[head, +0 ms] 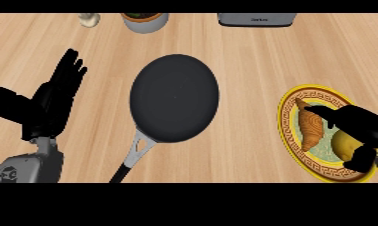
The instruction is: Pick the lemon from the plate and place it in the pan
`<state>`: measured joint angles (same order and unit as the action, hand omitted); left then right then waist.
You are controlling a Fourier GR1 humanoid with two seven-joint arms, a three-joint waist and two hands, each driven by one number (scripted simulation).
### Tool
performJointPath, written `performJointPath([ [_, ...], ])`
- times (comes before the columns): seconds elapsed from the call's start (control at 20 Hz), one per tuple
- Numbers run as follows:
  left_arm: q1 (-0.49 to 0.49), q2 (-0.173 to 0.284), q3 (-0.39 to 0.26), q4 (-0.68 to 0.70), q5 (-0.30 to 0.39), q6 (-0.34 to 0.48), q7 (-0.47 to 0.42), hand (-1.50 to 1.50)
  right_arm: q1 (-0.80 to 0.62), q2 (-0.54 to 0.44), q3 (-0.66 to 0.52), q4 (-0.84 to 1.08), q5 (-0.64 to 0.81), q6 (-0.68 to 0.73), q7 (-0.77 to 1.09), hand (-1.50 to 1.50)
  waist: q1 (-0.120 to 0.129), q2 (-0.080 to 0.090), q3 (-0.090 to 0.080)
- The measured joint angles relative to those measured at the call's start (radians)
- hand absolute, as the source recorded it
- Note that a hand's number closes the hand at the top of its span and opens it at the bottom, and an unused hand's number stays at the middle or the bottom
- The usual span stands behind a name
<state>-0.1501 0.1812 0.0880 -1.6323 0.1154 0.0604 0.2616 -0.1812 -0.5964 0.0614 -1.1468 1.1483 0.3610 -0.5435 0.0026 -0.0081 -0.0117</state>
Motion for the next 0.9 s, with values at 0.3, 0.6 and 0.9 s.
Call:
performJointPath([
  [0.3, -0.011, -0.005, 0.011, 0.034, -0.003, -0.008, -0.02, 0.0, -0.025, 0.015, -0.024, 0.084, 0.004, -0.082, -0.072, 1.5, 0.0, -0.002, -0.003],
  [0.6, -0.019, -0.018, 0.008, 0.04, -0.016, 0.004, -0.018, 0.0, -0.046, 0.061, -0.065, 0.052, -0.021, -0.061, -0.021, 1.5, -0.004, -0.001, 0.001],
  [0.9, -0.028, -0.016, 0.0, 0.047, -0.013, -0.009, -0.015, 0.0, -0.12, 0.33, -0.085, -0.011, 0.0, -0.077, 0.356, 1.5, 0.025, -0.007, -0.006],
])
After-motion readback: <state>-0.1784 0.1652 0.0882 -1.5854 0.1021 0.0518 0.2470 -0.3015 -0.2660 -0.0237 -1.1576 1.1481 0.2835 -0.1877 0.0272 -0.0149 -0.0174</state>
